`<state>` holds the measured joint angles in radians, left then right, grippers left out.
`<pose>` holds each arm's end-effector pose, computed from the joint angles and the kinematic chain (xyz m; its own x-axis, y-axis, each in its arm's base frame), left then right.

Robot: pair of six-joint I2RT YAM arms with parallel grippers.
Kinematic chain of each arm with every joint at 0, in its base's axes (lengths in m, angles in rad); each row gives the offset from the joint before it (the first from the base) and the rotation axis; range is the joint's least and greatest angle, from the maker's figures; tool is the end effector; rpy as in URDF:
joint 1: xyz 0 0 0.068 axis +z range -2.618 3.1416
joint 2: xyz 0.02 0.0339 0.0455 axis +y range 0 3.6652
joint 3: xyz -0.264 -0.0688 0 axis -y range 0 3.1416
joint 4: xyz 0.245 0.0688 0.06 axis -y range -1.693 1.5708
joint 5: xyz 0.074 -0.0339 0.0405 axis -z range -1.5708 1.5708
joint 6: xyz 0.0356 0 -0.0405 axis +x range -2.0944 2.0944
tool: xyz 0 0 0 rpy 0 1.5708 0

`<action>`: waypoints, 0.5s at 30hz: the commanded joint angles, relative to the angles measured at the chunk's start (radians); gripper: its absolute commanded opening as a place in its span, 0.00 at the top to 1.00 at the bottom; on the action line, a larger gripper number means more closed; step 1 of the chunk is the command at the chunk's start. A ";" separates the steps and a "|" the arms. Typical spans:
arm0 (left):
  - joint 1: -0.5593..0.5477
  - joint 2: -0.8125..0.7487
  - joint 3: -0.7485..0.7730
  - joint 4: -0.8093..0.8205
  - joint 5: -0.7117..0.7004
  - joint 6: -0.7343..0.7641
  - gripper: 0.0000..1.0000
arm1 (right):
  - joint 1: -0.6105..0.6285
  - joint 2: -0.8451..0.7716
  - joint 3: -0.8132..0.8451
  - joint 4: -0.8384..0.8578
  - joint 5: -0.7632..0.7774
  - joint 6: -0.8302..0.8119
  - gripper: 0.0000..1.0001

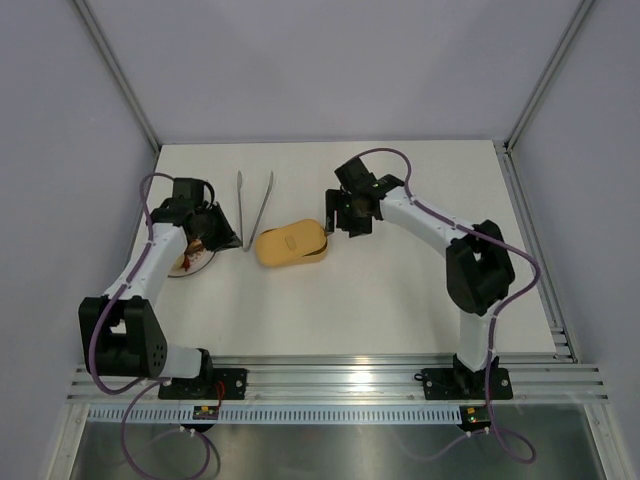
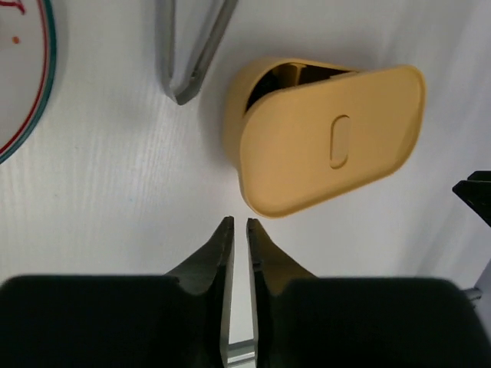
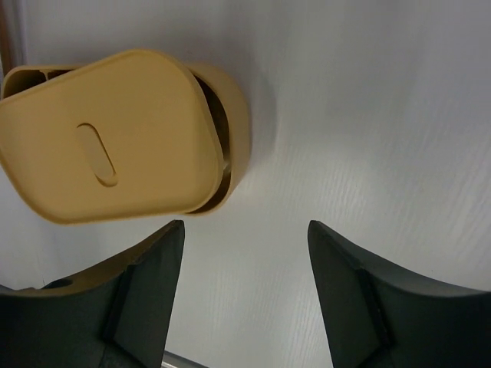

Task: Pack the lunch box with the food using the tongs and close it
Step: Close the box lid on the packing box.

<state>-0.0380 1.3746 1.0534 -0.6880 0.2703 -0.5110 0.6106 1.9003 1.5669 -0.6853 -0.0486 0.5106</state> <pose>0.2771 -0.0200 0.2603 -0.8251 -0.4403 -0.3540 -0.2578 0.8510 -0.4576 0.3382 0.2388 0.2465 -0.8987 -0.0331 -0.4374 -0.1769 0.9398 0.2924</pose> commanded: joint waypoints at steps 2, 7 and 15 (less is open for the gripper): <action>0.003 0.065 -0.021 0.025 -0.137 -0.066 1.00 | 0.001 0.136 0.157 -0.011 -0.025 -0.034 0.28; 0.003 0.126 -0.026 0.064 -0.125 -0.090 1.00 | 0.014 0.220 0.249 -0.040 -0.039 -0.046 0.31; 0.003 0.208 -0.006 0.102 -0.072 -0.092 1.00 | 0.017 0.266 0.246 -0.017 -0.040 -0.034 0.47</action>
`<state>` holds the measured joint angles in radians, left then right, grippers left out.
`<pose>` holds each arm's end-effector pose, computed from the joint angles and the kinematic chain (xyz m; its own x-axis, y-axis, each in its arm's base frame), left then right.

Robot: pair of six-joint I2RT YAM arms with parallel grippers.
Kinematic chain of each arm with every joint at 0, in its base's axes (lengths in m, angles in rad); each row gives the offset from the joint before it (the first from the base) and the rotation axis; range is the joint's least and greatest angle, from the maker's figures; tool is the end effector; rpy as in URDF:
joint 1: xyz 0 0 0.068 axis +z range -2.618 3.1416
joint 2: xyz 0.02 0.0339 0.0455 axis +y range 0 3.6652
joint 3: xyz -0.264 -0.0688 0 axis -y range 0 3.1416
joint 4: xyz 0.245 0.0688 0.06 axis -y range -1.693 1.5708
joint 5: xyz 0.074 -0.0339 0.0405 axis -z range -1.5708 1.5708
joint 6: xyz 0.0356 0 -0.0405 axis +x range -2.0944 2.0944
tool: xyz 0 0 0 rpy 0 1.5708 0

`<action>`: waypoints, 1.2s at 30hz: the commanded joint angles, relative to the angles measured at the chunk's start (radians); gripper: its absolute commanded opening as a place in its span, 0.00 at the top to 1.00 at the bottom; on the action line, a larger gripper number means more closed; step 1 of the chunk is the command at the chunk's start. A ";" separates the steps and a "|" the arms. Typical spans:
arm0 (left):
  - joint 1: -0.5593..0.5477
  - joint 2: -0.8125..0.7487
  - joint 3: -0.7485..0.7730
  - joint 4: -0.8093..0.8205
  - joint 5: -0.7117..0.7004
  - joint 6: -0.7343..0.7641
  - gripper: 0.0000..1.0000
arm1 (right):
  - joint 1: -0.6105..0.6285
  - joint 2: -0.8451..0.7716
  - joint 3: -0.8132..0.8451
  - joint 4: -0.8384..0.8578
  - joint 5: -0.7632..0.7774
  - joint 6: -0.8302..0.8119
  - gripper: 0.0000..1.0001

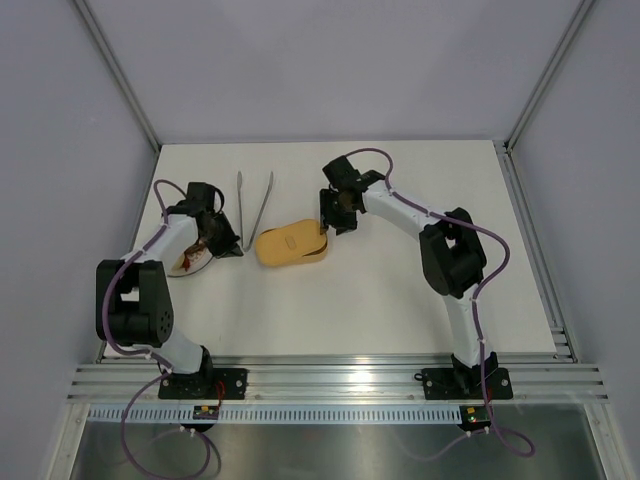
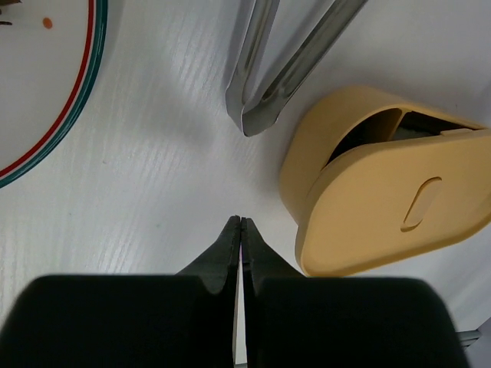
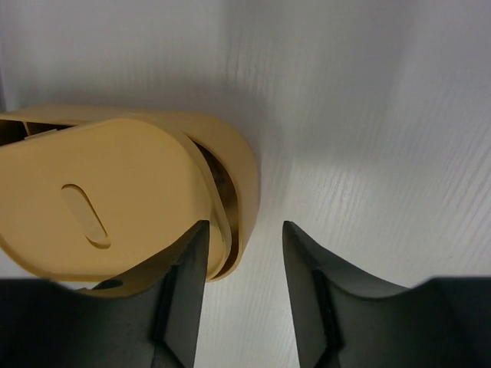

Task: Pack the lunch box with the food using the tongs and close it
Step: Close the box lid on the packing box.

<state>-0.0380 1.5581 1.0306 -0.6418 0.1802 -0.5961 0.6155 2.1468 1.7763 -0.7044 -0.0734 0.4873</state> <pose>0.3007 -0.0178 0.2056 -0.8215 -0.5215 -0.2308 -0.4276 0.8310 -0.3559 0.3790 0.2712 0.2058 -0.9175 -0.0769 -0.3902 -0.1977 0.9395 0.2798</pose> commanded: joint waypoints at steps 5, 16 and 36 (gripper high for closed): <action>0.003 0.066 0.022 0.082 0.036 -0.001 1.00 | 0.016 0.015 0.026 0.013 -0.009 -0.003 0.64; 0.000 0.094 -0.001 0.128 0.082 0.002 1.00 | 0.021 -0.071 -0.078 0.091 0.001 0.048 0.98; -0.022 0.079 -0.001 0.153 0.091 0.001 1.00 | 0.035 -0.133 -0.084 0.043 -0.037 0.054 1.00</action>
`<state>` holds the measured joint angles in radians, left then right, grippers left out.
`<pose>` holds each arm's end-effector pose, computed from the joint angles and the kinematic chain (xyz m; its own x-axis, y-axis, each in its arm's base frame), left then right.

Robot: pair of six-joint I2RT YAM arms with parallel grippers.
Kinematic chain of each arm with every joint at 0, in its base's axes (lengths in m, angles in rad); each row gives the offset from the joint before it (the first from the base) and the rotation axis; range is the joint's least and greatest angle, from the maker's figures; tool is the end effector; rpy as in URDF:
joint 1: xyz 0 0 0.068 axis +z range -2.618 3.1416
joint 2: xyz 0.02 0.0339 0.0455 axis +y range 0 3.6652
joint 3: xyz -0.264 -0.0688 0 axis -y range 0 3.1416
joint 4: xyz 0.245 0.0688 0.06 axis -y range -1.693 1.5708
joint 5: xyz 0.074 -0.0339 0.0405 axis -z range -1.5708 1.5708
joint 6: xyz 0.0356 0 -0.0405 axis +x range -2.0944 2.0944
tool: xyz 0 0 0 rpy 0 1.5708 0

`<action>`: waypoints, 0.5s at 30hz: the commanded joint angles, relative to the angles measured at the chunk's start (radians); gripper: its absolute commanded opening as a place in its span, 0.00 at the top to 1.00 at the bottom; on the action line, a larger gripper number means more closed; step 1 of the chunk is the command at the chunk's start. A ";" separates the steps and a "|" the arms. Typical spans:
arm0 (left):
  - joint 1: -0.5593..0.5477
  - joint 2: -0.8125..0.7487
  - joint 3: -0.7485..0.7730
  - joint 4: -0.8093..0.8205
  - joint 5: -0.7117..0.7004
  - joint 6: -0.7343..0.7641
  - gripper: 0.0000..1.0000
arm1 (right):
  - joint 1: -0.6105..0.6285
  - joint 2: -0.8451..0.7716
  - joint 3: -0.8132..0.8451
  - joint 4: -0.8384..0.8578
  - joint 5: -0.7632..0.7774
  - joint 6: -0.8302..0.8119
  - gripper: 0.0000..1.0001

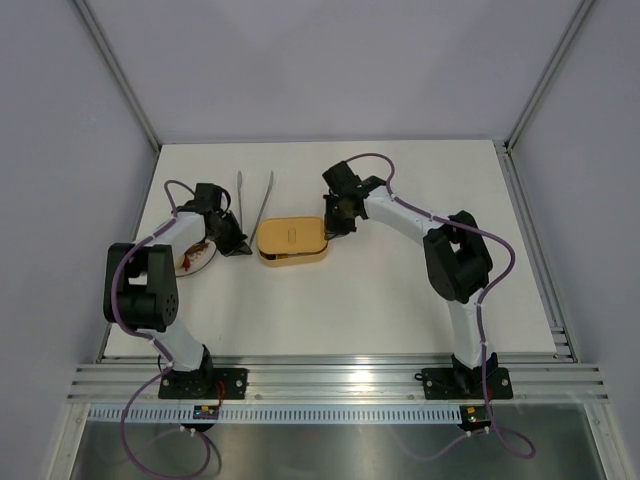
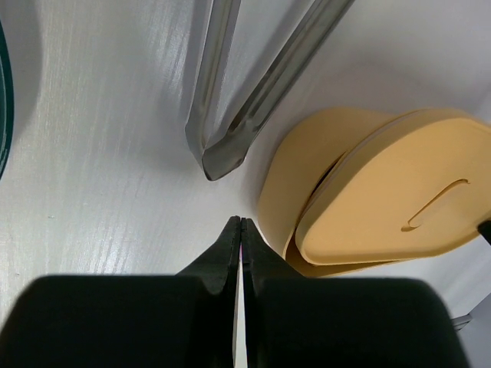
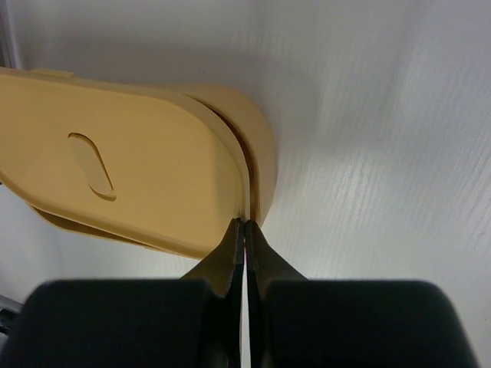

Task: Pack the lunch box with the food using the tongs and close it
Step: Close the box lid on the packing box.

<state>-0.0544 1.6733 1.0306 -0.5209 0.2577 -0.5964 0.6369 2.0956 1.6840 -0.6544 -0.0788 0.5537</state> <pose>0.3211 -0.0266 0.1777 -0.8447 -0.4979 -0.1962 -0.3881 0.8224 -0.4161 0.3631 0.2721 0.2031 -0.9264 -0.0332 -0.3751 -0.1603 0.9362 0.3129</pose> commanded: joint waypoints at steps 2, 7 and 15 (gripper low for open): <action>-0.005 -0.044 -0.003 0.027 0.005 0.003 1.00 | 0.012 -0.080 0.016 -0.019 -0.038 -0.015 1.00; -0.007 -0.083 0.003 -0.002 -0.029 0.010 1.00 | 0.012 -0.068 0.032 -0.051 -0.052 -0.031 1.00; -0.007 -0.135 0.051 -0.048 -0.057 0.029 1.00 | 0.012 -0.040 0.055 -0.093 -0.095 -0.072 1.00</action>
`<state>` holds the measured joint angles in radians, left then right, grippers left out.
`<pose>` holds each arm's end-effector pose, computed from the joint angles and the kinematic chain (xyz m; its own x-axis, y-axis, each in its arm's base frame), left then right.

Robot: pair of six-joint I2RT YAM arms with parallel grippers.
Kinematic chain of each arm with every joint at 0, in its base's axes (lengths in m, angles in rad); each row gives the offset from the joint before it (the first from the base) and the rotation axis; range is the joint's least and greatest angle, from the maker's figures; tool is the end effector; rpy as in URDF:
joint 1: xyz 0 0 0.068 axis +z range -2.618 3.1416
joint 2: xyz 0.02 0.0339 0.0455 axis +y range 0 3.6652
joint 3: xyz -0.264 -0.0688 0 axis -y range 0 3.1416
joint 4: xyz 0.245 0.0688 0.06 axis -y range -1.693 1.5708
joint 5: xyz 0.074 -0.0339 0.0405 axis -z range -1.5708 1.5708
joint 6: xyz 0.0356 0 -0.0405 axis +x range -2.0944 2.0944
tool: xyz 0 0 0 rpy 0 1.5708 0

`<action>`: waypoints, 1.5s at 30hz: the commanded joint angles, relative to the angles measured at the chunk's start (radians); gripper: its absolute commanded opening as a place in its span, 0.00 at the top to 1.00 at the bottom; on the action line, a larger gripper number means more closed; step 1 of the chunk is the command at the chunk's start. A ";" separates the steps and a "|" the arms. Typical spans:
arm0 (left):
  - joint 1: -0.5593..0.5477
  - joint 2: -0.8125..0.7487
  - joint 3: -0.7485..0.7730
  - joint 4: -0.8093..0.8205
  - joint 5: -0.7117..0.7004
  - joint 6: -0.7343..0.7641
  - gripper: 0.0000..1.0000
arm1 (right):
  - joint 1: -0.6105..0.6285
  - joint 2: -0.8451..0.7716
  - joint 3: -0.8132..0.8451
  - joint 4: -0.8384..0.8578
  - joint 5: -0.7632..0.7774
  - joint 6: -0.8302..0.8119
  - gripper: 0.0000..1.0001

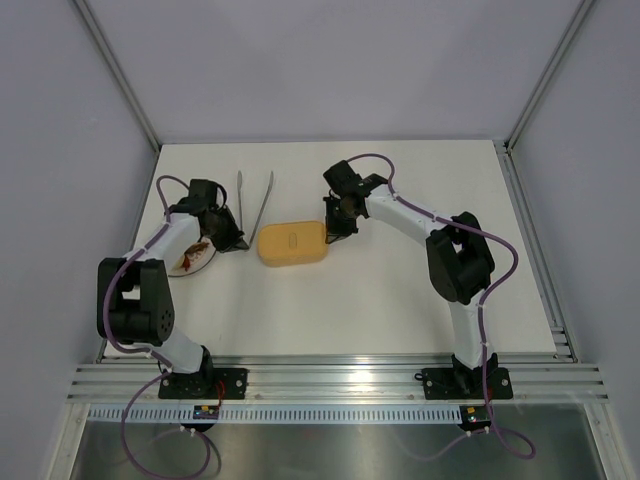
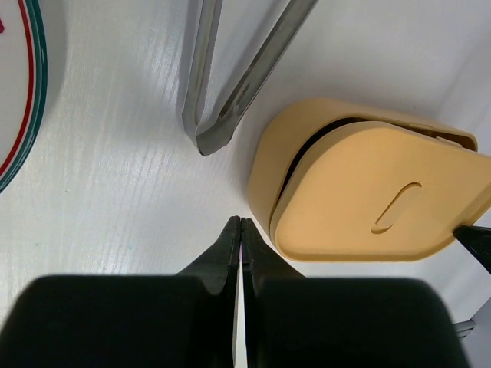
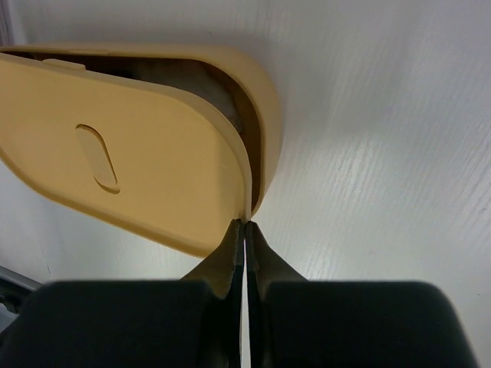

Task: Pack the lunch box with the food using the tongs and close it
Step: Close the box lid on the packing box.

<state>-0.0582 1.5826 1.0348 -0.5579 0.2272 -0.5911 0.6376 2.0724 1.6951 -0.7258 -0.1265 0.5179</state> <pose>0.3113 -0.0262 0.2040 -0.8287 -0.4956 -0.2602 -0.3664 0.8317 -0.4171 0.3558 0.2692 0.2129 -0.9381 -0.0838 -0.3360 -0.1977 0.9262 0.3210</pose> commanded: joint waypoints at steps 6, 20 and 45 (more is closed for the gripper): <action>-0.020 -0.070 0.059 -0.025 -0.025 0.033 1.00 | 0.013 0.008 0.061 -0.026 -0.067 -0.047 1.00; -0.132 -0.056 0.090 -0.020 -0.003 0.016 1.00 | 0.011 0.041 0.090 -0.041 -0.033 -0.041 0.79; -0.155 -0.032 0.105 -0.022 -0.012 0.025 1.00 | 0.073 0.000 0.204 -0.078 0.084 -0.059 0.89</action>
<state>-0.2077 1.5402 1.0996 -0.5991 0.2195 -0.5755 0.6823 2.1067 1.8473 -0.7837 -0.0689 0.4782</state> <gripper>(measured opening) 0.002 0.131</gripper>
